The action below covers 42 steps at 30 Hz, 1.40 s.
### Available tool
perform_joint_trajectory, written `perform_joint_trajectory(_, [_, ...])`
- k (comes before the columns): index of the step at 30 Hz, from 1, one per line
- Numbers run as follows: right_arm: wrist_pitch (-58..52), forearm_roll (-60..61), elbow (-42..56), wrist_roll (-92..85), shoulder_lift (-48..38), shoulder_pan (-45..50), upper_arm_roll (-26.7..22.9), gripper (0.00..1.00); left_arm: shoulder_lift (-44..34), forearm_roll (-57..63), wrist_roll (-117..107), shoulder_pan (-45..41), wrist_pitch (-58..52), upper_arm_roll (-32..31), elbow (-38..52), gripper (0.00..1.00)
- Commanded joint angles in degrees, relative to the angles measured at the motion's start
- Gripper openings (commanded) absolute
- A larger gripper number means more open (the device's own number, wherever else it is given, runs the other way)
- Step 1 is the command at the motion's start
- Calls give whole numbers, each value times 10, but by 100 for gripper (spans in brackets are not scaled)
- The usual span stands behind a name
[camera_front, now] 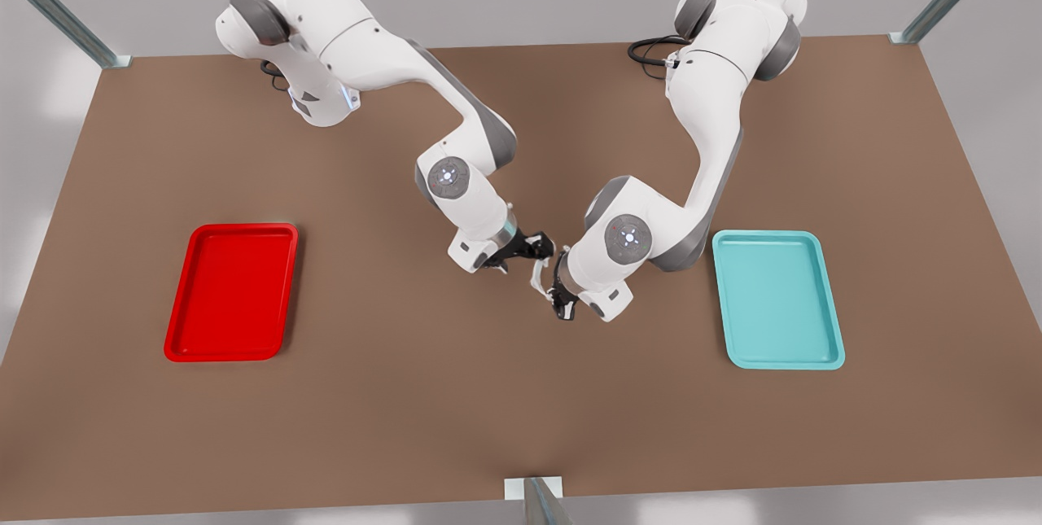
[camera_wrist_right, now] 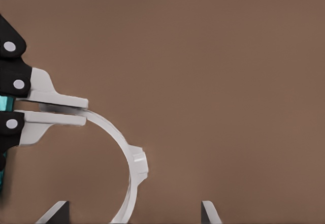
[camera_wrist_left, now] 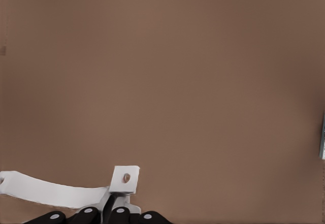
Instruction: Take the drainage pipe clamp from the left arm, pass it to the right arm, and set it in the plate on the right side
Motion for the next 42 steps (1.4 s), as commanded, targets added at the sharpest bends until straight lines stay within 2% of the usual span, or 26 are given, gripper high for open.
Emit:
perform_joint_trajectory(1, [52, 20, 1, 89, 6, 5, 0, 97, -1, 0, -71, 0, 4, 0, 0, 21])
perform_joint_trajectory(6, [60, 19, -9, 84, 20, 9, 0, 97, -2, 1, -70, 4, 3, 1, 0, 21])
perform_joint_trajectory(12, [84, 19, -69, 80, -10, 5, 0, 97, -2, 0, -71, 5, 5, 1, 1, 21])
perform_joint_trajectory(32, [138, 17, -39, 84, 37, 30, 0, 96, -4, -1, -78, 3, 4, -5, 1, 21])
perform_joint_trajectory(33, [138, 15, -38, 84, 38, 29, 0, 86, -4, -1, -78, 3, 4, -5, 2, 21])
perform_joint_trajectory(35, [138, 14, -38, 81, 38, 29, 0, 41, -4, -1, -78, 3, 5, -7, 2, 21])
perform_joint_trajectory(37, [138, 12, -38, 80, 38, 30, 0, 25, -4, -1, -77, 3, 5, -8, 2, 21])
perform_joint_trajectory(39, [138, 12, -29, 79, 39, 30, 0, 21, -4, -1, -75, 2, 5, -9, 2, 21])
perform_joint_trajectory(40, [137, 12, -26, 78, 41, 30, 0, 21, -4, -1, -75, 2, 5, -9, 2, 43])
perform_joint_trajectory(41, [137, 11, -26, 77, 42, 31, 0, 21, -4, -1, -77, 2, 4, -9, 2, 100])
perform_joint_trajectory(42, [137, 11, -26, 77, 42, 32, 0, 21, -4, -1, -77, 2, 4, -9, 2, 100])
